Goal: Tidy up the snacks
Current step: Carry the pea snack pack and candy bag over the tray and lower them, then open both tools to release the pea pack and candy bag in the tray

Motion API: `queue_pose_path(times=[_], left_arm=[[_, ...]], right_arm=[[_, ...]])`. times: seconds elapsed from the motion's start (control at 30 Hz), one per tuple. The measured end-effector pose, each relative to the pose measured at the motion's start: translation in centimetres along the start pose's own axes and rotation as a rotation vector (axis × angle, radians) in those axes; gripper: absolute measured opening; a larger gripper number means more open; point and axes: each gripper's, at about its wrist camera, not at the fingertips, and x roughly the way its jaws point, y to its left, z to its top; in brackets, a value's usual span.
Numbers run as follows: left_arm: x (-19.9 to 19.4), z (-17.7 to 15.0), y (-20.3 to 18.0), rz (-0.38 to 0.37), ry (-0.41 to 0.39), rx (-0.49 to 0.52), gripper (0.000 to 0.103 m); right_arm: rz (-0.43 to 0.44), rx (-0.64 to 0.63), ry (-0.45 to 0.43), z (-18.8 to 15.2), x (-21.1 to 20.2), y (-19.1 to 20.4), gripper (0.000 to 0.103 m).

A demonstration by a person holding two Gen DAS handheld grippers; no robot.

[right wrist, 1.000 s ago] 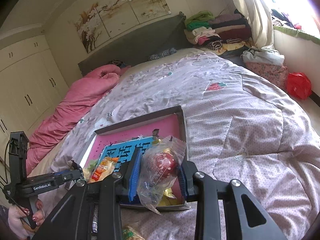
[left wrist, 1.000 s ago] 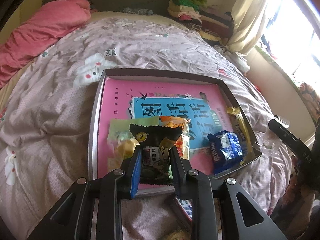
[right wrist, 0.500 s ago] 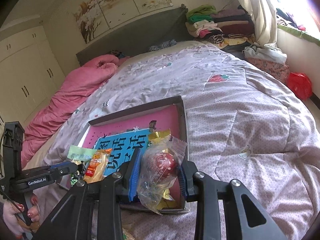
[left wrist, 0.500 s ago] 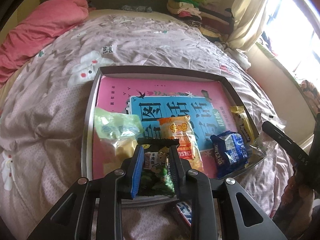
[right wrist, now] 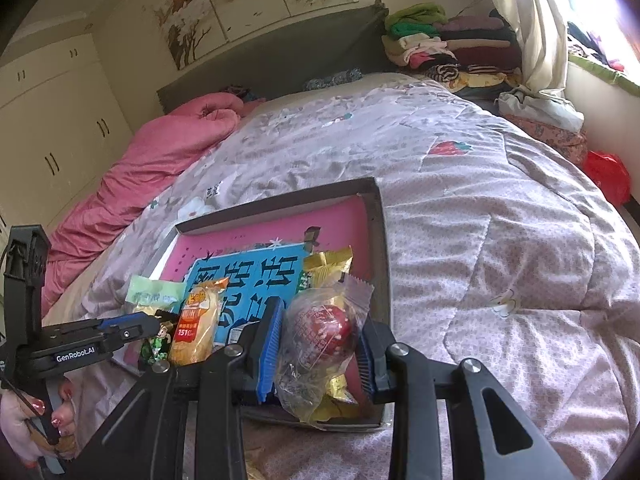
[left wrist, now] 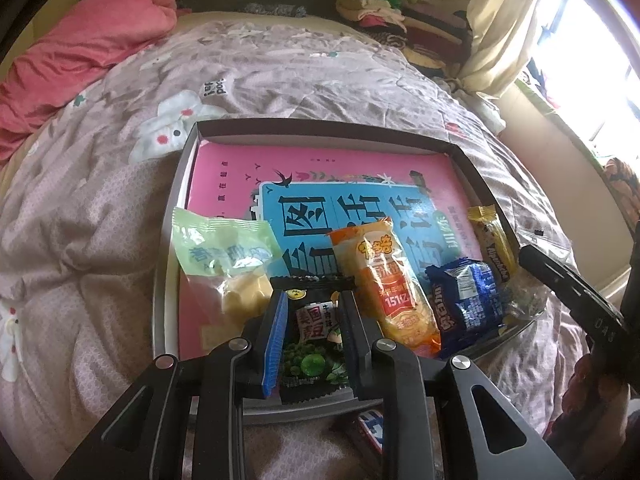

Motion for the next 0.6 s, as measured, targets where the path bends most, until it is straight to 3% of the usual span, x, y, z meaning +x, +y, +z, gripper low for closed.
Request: queue_pose_path(times=[0.6], left_arm=[[0.4, -0.1, -0.8, -0.004, 0.004, 0.011, 0.027]], right_arm=[[0.071, -0.051, 0.042, -1.0, 1.7, 2.2, 0.034]])
